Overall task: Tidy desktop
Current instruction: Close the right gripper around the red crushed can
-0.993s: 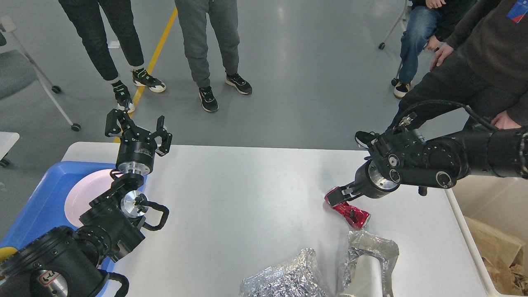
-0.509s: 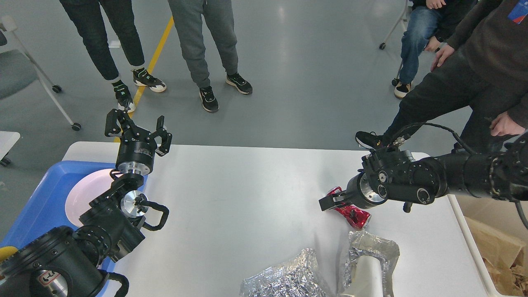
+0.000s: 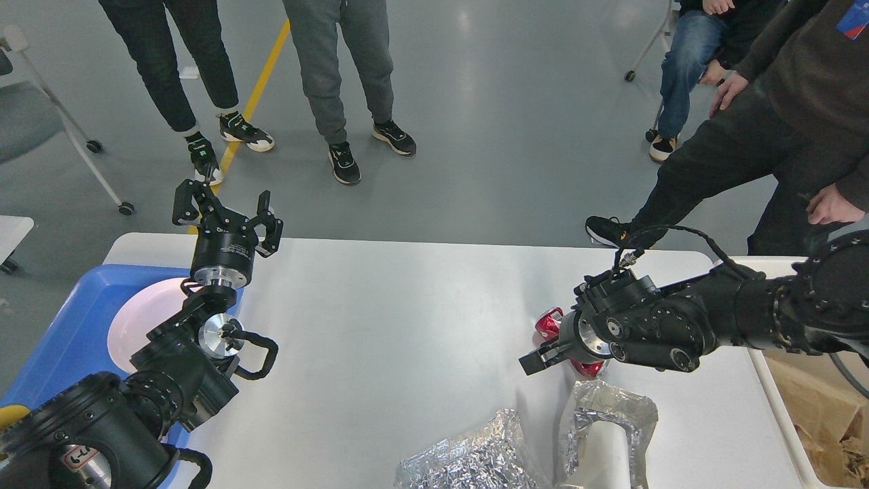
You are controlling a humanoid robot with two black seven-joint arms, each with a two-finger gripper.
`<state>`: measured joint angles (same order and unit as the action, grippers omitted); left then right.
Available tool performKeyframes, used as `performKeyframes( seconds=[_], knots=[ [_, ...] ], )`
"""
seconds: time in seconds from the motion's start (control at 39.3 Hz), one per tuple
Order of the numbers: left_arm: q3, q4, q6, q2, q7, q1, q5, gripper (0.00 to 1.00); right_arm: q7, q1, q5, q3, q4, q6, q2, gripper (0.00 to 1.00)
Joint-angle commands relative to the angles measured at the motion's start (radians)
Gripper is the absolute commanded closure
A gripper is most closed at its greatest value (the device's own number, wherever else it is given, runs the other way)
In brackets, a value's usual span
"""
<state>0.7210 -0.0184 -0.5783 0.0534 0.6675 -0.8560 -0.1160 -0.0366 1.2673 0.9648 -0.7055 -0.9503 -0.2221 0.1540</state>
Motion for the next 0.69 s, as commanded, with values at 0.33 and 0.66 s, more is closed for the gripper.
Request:
performKeyframes(
  seconds=[0.33,0.66],
  knots=[
    [0.0,0.0,0.0,0.0,0.0,0.0,0.001,0.03,0.0,-0.009,0.089,-0.035,0.057,0.01,-0.002,0.0],
    [0.0,0.0,0.0,-0.001,0.0,0.0,-0.001,0.03,-0.006,-0.028,0.087,-0.051,0.085,0.01,-0.004,0.0]
  ],
)
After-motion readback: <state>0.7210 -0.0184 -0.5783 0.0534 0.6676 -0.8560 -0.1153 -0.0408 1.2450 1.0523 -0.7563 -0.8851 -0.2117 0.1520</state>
